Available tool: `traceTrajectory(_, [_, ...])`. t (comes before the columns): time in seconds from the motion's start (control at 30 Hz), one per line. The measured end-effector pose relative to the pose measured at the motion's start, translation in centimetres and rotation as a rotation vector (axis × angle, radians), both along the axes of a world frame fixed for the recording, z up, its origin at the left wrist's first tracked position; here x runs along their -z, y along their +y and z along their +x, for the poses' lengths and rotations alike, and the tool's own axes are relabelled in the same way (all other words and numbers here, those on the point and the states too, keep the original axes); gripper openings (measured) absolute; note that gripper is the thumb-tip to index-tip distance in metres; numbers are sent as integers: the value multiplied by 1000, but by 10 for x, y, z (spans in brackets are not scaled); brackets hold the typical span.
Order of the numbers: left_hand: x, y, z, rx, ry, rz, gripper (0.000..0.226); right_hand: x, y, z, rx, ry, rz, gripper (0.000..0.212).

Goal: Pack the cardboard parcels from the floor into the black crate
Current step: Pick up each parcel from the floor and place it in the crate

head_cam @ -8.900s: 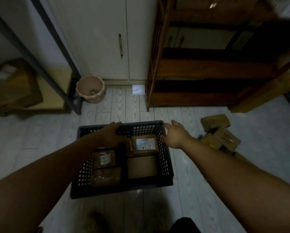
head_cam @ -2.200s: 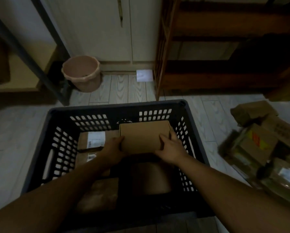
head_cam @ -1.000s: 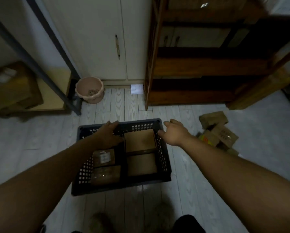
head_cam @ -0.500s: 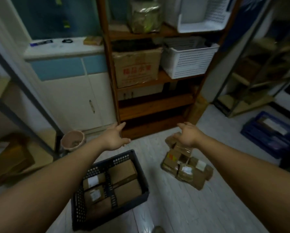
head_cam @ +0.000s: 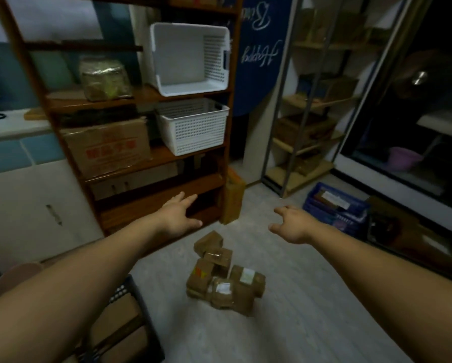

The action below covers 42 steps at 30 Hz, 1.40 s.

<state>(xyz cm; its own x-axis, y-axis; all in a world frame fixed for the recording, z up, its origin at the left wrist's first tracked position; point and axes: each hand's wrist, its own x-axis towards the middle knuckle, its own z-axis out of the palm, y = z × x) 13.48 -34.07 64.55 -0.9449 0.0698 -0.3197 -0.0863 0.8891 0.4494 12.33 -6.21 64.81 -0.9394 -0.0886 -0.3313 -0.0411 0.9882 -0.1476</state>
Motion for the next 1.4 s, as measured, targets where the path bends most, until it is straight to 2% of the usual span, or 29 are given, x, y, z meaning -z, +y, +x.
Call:
traceTrajectory(0.23, [40, 85, -47, 13, -118, 0, 80, 21, 90, -45, 4, -77, -35, 70])
traceTrajectory(0.53, [113, 92, -134, -16, -240, -8, 75, 101, 105, -132, 24, -245, -87, 73])
traceTrajectory(0.7, [184, 91, -165, -110, -329, 32, 74, 173, 97, -188, 24, -331, -145, 72])
traceTrajectory(0.8, [243, 89, -173, -147, -404, 53, 71, 241, 80, -215, -20, -391, -167, 69])
traceTrajectory(0.9, [318, 89, -184, -226, -414, 124, 59, 331, 59, -239, -83, -448, -177, 62])
traceTrajectory(0.97, [388, 84, -192, -307, -439, 190, 58, 396, 44, -249, -168, -479, -186, 54])
traceTrajectory(1.07, [513, 72, -202, -377, -434, 234, 77, 500, 22, -255, -337, -480, -195, 50])
traceTrajectory(1.13, [590, 68, -206, -420, -449, 269, 72, 575, 8, -253, -392, -480, -204, 49])
traceTrajectory(1.2, [648, 71, -210, -452, -441, 278, 51, 648, -6, -248, -315, -508, -262, 54])
traceTrajectory(1.23, [675, 70, -211, -466, -437, 273, 43, 678, -13, -247, -248, -518, -313, 64])
traceTrajectory(1.33, [732, 72, -213, -475, -441, 276, 37, 765, -29, -239, -5, -632, -529, 101])
traceTrajectory(1.37, [744, 73, -213, -506, -458, 303, 35, 775, -34, -235, 108, -684, -594, 110])
traceTrajectory(1.4, [753, 76, -213, -551, -473, 337, 28, 784, -39, -231, 164, -723, -633, 108])
